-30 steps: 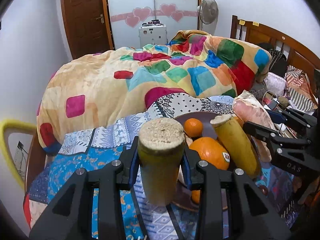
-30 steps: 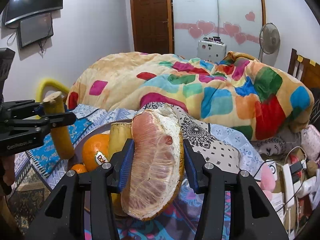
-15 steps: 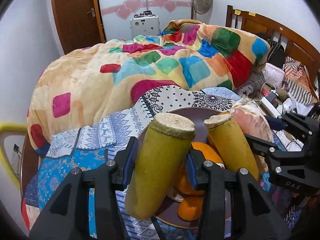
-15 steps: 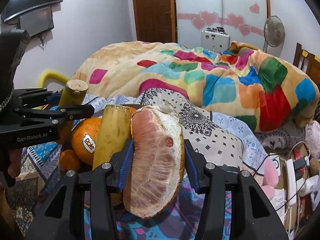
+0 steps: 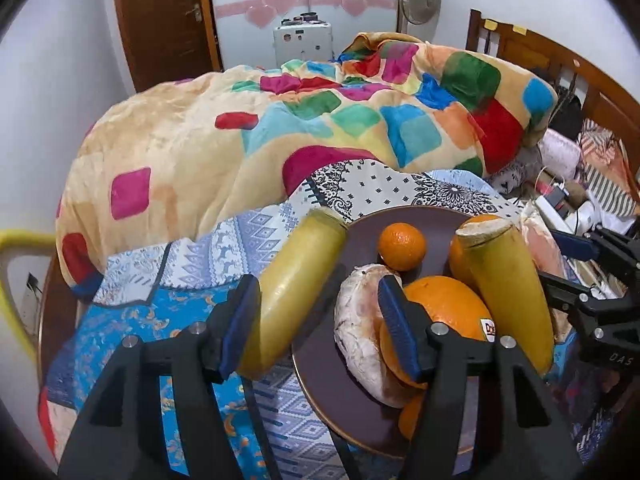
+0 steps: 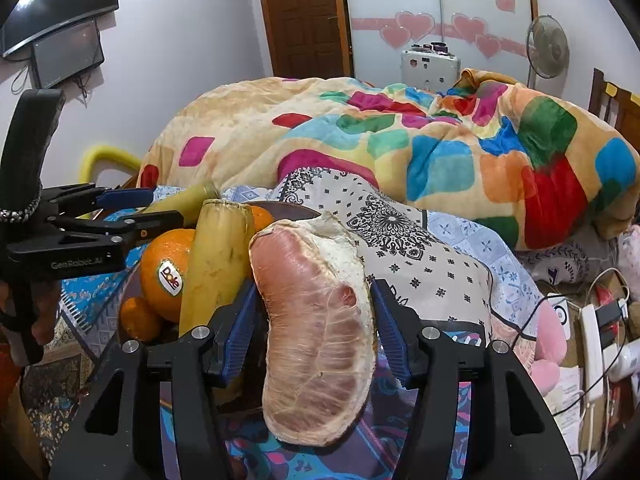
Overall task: Organize fruits
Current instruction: 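Lower the gourd onto the plate with the left gripper while the right carries the pomelo over it, then lay the pomelo segment on the plate and open the right gripper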
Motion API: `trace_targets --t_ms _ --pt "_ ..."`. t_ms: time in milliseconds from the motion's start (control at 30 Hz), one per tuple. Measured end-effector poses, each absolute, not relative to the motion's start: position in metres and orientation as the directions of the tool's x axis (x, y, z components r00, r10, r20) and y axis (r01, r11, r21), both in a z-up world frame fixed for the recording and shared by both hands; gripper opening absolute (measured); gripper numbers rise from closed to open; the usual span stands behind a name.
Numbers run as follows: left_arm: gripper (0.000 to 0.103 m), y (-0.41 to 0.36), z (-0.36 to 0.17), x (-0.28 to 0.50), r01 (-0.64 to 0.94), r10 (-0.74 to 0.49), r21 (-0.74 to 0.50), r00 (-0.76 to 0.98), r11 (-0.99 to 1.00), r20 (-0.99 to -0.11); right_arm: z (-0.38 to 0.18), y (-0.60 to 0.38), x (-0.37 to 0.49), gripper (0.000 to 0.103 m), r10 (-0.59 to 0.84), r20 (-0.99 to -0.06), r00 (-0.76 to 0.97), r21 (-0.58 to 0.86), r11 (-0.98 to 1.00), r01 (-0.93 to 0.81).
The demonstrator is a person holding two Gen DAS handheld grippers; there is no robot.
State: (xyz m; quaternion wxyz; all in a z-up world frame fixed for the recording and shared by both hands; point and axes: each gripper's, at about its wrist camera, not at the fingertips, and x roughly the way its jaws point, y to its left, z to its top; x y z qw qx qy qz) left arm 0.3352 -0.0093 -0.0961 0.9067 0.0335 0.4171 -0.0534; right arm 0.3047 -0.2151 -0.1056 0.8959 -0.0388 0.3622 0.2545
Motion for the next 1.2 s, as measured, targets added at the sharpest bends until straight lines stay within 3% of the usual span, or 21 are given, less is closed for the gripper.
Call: trace_targets --t_ms 200,400,667,900,1200 --pt "0.060 0.014 -0.109 0.346 0.100 -0.176 -0.145 0.567 0.984 -0.805 -0.107 -0.214 0.303 0.052 0.422 -0.670 0.611 0.102 0.867 -0.488" --pt "0.057 0.035 -0.105 0.334 0.074 -0.176 -0.166 0.603 0.983 -0.778 -0.107 -0.216 0.303 0.051 0.431 -0.662 0.613 0.109 0.865 -0.490" --pt "0.057 0.046 -0.075 0.299 0.046 -0.040 -0.011 0.693 0.999 -0.720 -0.104 -0.217 0.301 0.049 0.438 -0.656 0.615 0.121 0.865 -0.487" --pt "0.057 0.038 -0.064 0.277 0.070 -0.081 -0.044 0.719 0.997 -0.691 -0.097 -0.218 0.309 0.049 0.464 -0.640 0.613 0.191 0.868 -0.458" --pt "0.057 0.012 -0.068 0.264 0.130 -0.086 0.012 0.720 0.991 -0.689 -0.095 -0.201 0.309 0.048 0.450 -0.628 0.635 0.187 0.879 -0.438"
